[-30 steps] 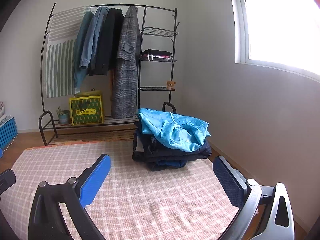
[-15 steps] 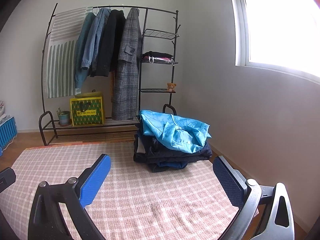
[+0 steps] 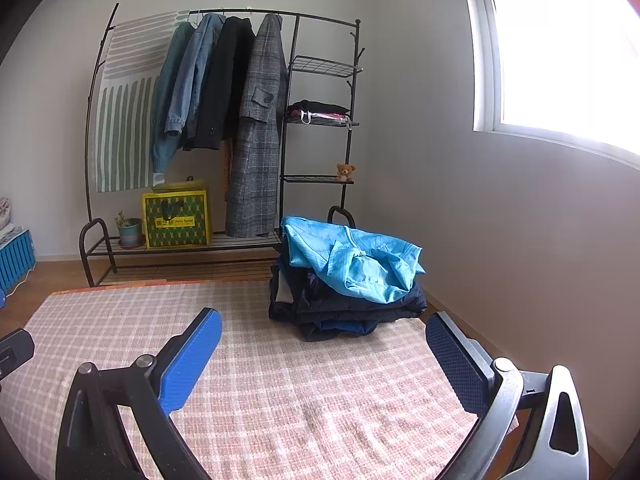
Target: Fold large clothes
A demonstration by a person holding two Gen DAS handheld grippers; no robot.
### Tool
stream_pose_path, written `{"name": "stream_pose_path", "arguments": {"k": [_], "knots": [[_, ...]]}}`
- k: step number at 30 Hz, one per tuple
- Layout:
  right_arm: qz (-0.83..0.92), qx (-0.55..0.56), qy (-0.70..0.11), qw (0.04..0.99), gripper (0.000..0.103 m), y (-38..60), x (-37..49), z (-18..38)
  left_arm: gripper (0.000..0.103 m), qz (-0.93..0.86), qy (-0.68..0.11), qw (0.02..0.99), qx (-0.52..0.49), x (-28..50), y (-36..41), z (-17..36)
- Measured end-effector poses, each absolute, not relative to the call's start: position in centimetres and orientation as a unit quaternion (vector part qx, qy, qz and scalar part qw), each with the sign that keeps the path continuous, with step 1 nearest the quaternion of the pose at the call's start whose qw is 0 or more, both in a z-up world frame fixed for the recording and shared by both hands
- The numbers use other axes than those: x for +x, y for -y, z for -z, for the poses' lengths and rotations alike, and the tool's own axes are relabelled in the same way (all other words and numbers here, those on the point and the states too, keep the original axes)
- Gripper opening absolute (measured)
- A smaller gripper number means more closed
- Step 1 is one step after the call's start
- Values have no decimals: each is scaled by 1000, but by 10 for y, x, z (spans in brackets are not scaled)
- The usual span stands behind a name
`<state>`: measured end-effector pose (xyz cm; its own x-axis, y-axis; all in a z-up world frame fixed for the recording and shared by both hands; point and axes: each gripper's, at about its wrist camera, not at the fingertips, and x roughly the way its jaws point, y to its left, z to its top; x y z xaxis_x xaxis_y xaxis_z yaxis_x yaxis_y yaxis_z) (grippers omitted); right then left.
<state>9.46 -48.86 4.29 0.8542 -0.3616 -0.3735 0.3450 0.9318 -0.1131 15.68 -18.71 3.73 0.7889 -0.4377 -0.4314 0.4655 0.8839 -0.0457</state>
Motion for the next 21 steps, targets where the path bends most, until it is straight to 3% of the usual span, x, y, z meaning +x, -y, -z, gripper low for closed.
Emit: {"name": "stream_pose_path", "arguments": {"k": [21], "knots": [[176, -24, -207, 962, 103, 485, 96, -36, 103, 231, -218, 948, 33, 156, 188, -36]]}}
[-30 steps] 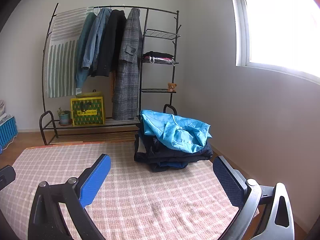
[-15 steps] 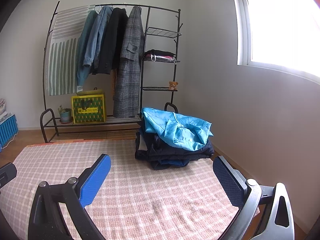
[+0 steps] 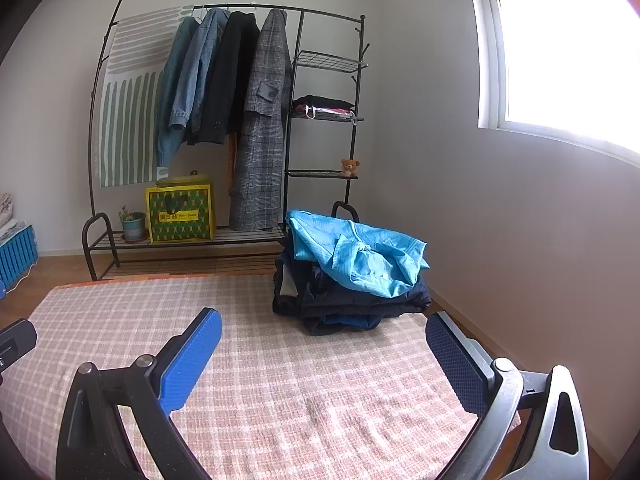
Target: Fold large clothes
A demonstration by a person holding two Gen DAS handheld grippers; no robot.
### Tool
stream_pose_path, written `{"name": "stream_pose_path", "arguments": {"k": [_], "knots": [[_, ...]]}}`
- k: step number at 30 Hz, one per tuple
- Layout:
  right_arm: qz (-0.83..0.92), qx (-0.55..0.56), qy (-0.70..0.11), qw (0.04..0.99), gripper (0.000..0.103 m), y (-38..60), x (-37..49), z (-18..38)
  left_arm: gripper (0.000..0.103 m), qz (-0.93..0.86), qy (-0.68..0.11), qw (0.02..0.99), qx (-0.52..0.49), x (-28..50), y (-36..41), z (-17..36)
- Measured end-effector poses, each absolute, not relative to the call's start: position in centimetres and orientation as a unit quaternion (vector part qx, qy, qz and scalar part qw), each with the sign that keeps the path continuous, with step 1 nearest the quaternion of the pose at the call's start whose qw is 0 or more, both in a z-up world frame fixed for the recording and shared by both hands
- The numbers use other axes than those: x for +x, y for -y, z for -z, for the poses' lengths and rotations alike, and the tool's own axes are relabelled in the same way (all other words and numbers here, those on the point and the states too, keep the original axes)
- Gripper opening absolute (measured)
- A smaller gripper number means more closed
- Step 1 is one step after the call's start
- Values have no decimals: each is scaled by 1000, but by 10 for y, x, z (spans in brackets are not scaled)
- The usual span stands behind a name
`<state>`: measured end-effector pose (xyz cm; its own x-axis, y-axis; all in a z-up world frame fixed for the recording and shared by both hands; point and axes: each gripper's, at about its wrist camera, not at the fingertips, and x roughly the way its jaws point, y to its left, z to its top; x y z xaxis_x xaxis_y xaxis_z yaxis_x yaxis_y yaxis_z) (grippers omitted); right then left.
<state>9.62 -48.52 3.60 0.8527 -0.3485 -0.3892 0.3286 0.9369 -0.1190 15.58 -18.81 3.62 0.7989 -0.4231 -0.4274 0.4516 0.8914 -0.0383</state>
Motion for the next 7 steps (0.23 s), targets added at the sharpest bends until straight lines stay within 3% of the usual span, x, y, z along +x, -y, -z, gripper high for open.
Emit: {"name": "stream_pose_path", "arguments": {"k": [7], "knots": [[172, -25, -209, 962, 103, 484, 97, -34, 103, 224, -207, 952, 35, 156, 187, -33]]}}
